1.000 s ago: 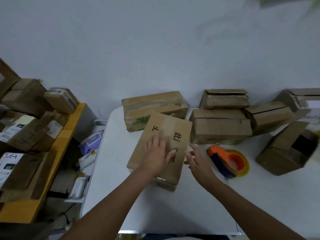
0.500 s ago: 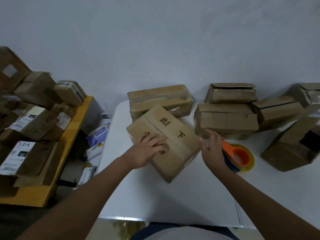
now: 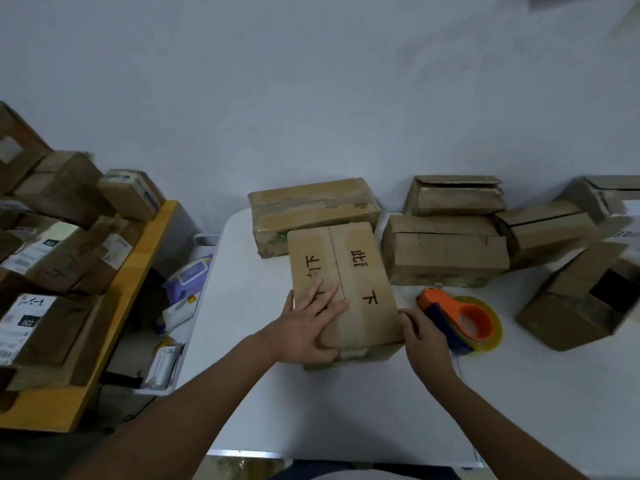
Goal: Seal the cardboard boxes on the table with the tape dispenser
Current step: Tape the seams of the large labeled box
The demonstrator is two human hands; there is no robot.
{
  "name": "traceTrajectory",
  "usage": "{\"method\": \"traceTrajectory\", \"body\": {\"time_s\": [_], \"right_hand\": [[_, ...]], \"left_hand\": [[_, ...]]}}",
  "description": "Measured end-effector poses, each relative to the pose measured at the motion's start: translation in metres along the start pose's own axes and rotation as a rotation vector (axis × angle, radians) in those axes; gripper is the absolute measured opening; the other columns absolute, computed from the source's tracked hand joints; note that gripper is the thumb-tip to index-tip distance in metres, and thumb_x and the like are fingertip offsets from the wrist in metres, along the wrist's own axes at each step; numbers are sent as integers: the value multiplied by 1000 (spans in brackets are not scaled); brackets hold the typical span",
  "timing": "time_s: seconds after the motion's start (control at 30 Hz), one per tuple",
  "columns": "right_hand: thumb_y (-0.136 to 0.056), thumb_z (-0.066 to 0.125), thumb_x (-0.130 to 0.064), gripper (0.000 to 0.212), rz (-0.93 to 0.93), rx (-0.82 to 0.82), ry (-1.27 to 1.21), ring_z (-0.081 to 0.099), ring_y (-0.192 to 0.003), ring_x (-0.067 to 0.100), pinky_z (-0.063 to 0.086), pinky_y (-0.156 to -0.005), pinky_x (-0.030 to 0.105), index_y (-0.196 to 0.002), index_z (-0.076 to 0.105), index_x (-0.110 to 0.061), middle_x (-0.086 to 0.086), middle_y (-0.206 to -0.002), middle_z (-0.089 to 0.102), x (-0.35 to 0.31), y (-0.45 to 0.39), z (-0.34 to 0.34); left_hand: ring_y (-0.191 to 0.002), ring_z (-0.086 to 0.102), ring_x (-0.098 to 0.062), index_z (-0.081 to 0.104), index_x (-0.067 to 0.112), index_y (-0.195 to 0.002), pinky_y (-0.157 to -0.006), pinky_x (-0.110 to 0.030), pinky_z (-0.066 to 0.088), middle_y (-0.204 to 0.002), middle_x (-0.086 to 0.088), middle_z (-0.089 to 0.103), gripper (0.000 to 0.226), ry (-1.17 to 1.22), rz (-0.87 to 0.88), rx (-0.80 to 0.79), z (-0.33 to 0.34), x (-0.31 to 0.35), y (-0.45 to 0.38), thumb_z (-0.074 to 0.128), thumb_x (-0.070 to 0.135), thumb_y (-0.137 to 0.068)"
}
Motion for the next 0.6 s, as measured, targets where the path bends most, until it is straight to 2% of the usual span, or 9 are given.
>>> {"method": "traceTrajectory", "body": {"time_s": [0.07, 0.13, 0.2, 0.3, 0.43, 0.5, 0.6], "right_hand": [[-101, 47, -22, 16, 32, 43, -46, 59, -87, 2, 42, -68, 16, -102, 62, -25, -13, -89, 63, 9, 1, -7], [-101, 48, -21, 18, 82, 83, -82, 61, -92, 7, 47, -78, 23, -112, 62, -21, -8, -97, 65, 19, -3, -17], [-101, 48, -20, 24, 111, 101, -3, 58, -96, 13, 46, -83, 31, -121, 60, -16, -3, -105, 61, 32, -10, -29], [-99, 50, -13, 26, 126, 97, 215, 53, -92, 18, 41, -77, 31, -124, 56, -9, 5, -111, 56, 58, -24, -47], [-96, 55, -11, 33, 182, 2, 431, 52, -104, 33, 42, -83, 36, -125, 49, 3, 21, -121, 50, 83, -43, -56], [-94, 58, -11, 38, 239, -43, 436, 53, -104, 38, 45, -83, 43, -125, 43, 4, 23, -123, 48, 87, -51, -56], [-93, 60, -14, 39, 258, -117, 497, 55, -100, 34, 46, -79, 42, -125, 41, -1, 19, -117, 53, 99, -62, -56]], "left_hand": [[-144, -35, -17, -12, 36, -155, -113, -63, -16, -158, 13, -34, 92, -36, 12, 11, -1, 10, -10, 46, 64, -89], [-145, -33, -20, -16, 40, -153, -112, -67, -13, -157, 12, -35, 85, -76, 6, 68, 4, 19, -15, 37, 68, -92], [-145, -32, -22, -22, 43, -150, -114, -69, -5, -160, 8, -31, 81, -176, -35, 117, 12, 20, -16, 22, 77, -92], [-148, -26, -25, -27, 41, -149, -115, -69, 3, -163, 4, -23, 82, -272, -70, 163, 18, 18, -19, 10, 81, -88], [-151, -16, -27, -21, 39, -151, -113, -71, 8, -165, 1, -15, 83, -285, -65, 174, 18, 21, -25, 11, 81, -88], [-151, -15, -27, -19, 38, -152, -113, -70, 8, -165, 1, -14, 83, -278, -81, 169, 18, 22, -27, 13, 80, -88], [-150, -19, -25, -21, 39, -151, -113, -69, 5, -165, 3, -17, 84, -278, -95, 148, 16, 24, -27, 11, 81, -87]]}}
Point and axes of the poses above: each hand's wrist, its own y-axis away from the middle knuckle, its own z-axis out of the palm, x = y × z, the point moved 2 cm from there along -y, towards the middle knuckle
